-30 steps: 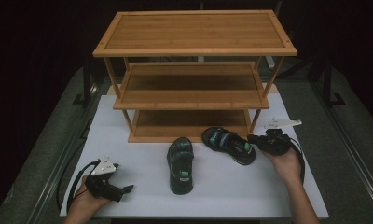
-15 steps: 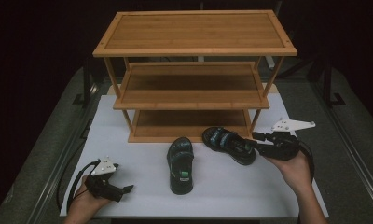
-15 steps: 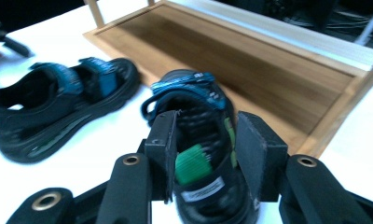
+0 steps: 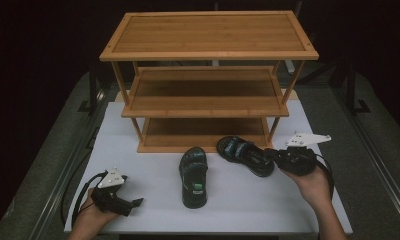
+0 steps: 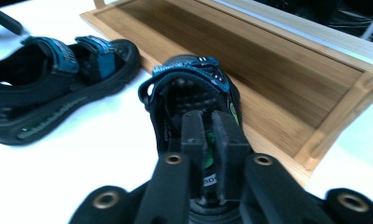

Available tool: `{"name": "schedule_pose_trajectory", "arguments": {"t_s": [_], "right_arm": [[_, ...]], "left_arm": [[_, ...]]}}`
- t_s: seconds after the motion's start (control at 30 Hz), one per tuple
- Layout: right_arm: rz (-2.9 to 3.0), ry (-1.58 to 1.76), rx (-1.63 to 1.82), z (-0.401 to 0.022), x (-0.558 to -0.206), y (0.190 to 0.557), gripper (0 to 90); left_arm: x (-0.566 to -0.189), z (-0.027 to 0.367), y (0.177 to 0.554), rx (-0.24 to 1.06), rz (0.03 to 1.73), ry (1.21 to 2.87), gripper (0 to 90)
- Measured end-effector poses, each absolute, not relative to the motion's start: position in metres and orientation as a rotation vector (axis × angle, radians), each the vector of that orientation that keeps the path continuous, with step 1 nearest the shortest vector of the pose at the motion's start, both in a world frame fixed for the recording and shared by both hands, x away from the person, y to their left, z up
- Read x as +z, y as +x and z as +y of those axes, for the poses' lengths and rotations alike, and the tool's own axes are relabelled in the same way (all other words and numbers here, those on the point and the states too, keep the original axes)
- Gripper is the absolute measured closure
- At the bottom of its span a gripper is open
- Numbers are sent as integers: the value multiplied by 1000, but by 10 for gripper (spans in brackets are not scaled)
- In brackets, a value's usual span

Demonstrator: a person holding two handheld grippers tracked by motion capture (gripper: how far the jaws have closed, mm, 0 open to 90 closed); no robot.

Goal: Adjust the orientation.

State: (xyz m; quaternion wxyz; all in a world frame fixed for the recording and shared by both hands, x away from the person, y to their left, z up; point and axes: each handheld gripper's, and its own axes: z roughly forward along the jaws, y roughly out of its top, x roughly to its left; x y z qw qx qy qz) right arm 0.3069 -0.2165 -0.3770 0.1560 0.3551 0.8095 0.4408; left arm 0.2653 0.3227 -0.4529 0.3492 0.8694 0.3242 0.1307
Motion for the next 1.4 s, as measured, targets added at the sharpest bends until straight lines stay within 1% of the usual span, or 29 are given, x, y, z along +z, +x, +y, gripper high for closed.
{"name": "schedule_pose_trajectory", "arguments": {"t_s": [0.23, 0.47, 0.73, 0.9, 0.93, 1.0, 1.07, 1.1, 1.2, 1.33, 1.4], "right_arm": [[2345, 976, 1299, -206, -368, 300, 855], [2407, 878, 1317, -177, -360, 287, 857], [2524, 794, 1340, -144, -369, 278, 857], [2560, 785, 1346, -137, -376, 278, 852], [2560, 777, 1345, -137, -376, 278, 835], [2541, 763, 1337, -137, -373, 277, 760], [2524, 761, 1364, -139, -370, 279, 717], [2509, 769, 1384, -141, -368, 281, 677], [2468, 800, 1399, -146, -365, 291, 602], [2450, 836, 1356, -151, -370, 311, 532], [2442, 848, 1365, -151, -374, 320, 523]], "left_arm": [[-453, 323, 265, 338, 843, 2249, 0], [-453, 323, 265, 337, 843, 2250, 0], [-453, 323, 265, 337, 843, 2250, 0], [-453, 323, 265, 337, 841, 2251, 0], [-453, 323, 265, 337, 842, 2250, 0], [-453, 323, 265, 337, 843, 2249, 0], [-453, 323, 265, 337, 843, 2250, 0], [-453, 323, 265, 337, 843, 2250, 0], [-453, 323, 265, 337, 843, 2250, 0], [-453, 323, 265, 337, 843, 2249, 0], [-453, 323, 265, 337, 844, 2249, 0]]}}
